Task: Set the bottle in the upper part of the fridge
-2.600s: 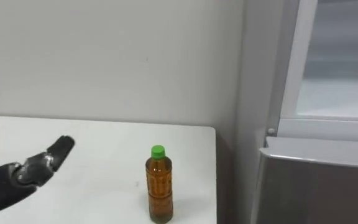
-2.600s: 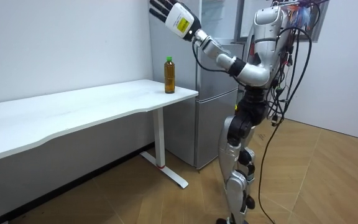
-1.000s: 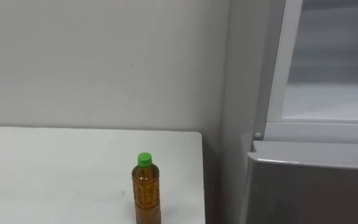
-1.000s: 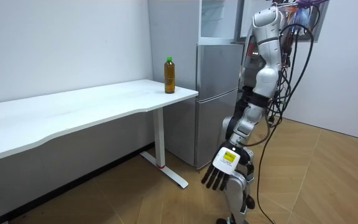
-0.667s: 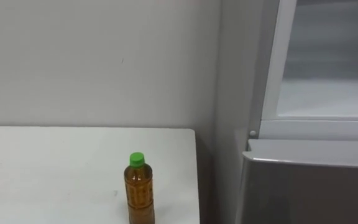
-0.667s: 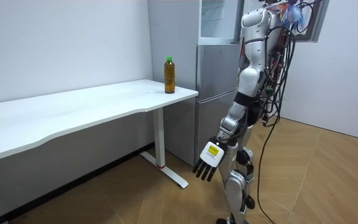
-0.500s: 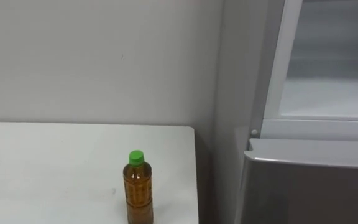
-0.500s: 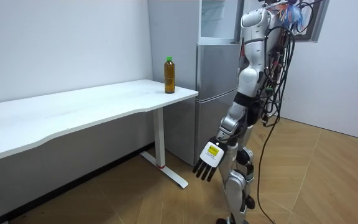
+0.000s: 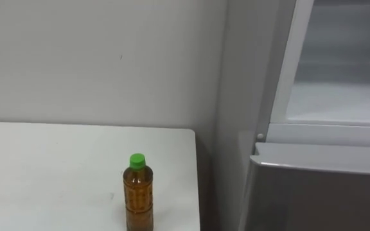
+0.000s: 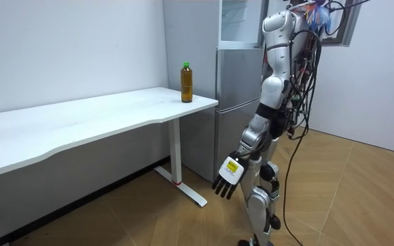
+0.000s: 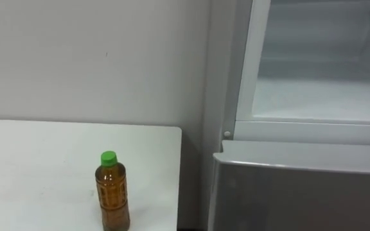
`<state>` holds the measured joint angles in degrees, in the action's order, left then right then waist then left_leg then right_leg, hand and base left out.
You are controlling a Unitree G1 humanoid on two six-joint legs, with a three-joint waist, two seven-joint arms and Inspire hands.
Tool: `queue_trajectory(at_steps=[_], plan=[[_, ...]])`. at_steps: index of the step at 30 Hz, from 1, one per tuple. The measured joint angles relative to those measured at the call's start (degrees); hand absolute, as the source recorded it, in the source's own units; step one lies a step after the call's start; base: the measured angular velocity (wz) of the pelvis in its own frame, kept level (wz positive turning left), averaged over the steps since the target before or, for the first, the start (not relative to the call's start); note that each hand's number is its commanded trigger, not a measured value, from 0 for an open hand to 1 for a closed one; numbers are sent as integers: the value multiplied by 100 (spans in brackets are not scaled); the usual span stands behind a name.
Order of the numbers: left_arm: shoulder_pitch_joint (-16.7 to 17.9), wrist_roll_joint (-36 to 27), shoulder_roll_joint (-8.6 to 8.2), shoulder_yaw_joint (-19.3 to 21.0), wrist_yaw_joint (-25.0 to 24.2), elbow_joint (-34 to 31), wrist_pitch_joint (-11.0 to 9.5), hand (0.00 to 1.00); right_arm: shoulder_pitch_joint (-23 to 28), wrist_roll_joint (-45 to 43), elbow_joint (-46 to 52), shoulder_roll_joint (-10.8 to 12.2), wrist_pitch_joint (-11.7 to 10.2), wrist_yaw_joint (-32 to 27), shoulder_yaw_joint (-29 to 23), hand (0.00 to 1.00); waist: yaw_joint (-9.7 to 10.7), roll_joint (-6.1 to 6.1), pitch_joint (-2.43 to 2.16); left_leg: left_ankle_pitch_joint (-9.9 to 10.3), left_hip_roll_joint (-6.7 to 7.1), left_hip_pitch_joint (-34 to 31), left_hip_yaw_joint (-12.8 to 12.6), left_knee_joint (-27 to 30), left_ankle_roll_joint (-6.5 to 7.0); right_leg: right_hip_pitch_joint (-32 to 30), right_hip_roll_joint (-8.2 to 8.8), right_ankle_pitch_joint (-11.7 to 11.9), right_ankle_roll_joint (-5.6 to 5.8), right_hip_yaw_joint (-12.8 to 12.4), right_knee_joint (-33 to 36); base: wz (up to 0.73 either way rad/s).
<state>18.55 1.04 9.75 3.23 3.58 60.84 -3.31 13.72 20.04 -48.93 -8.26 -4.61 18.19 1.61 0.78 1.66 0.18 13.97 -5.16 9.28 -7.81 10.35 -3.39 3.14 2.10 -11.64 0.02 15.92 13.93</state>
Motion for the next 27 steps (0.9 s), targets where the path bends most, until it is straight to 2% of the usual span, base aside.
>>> queue_trajectory(at_steps=[3, 7, 9, 16, 19, 22, 24, 27], plan=[[-1, 114, 6, 6, -31, -44, 0, 0, 126, -308, 1120, -10, 36, 81, -1, 0, -7, -2, -2, 3, 0, -77, -16, 60, 0, -87, 8, -15, -4, -13, 23, 0], [3, 90, 7, -8, -44, -68, 0, 0, 217, -266, 2388, -53, 59, 247, 37, 0, -1, -21, 12, 3, -4, -179, -16, 99, 1, -202, 17, -17, -23, -19, 98, 0], [14, 102, 19, -5, -85, -77, -5, 0, 327, -280, 3028, -97, 117, 261, 110, 0, -65, -33, 2, 3, -9, -177, -17, 104, 1, -189, 9, -13, -27, -25, 88, 0], [8, 87, 40, -21, -140, -123, -41, 0, 379, -260, 3332, -144, 159, 333, 215, 0, -200, -30, 2, 3, -8, -177, -95, 113, 1, -204, 23, 26, -38, -22, 98, -4], [0, 92, 52, -45, -155, -119, -45, 0, 381, -267, 3699, -259, 351, 336, 230, 0, -250, -6, 22, 3, -7, -176, -151, 110, 2, -214, 28, 31, -43, -54, 186, -4], [5, 92, 56, -46, -156, -93, -45, 0, 382, -279, 4019, -409, 471, 358, 231, 0, -290, 1, 70, 2, -8, -175, -154, 104, 2, -214, 13, 44, -40, -97, 187, 0], [-1, 91, 56, -48, -166, -67, -45, 0, 382, -278, 4301, -487, 559, 385, 231, 0, -392, 22, 73, 3, -11, -199, -230, 98, 3, -321, 7, 47, -47, -181, 231, -16], [-2, 88, 87, -67, -193, -74, -44, 0, 336, -223, 4959, -574, 626, 424, 210, 0, -438, 43, 64, 2, -5, -303, -246, 120, 5, -465, 35, 51, -66, -182, 370, -7]])
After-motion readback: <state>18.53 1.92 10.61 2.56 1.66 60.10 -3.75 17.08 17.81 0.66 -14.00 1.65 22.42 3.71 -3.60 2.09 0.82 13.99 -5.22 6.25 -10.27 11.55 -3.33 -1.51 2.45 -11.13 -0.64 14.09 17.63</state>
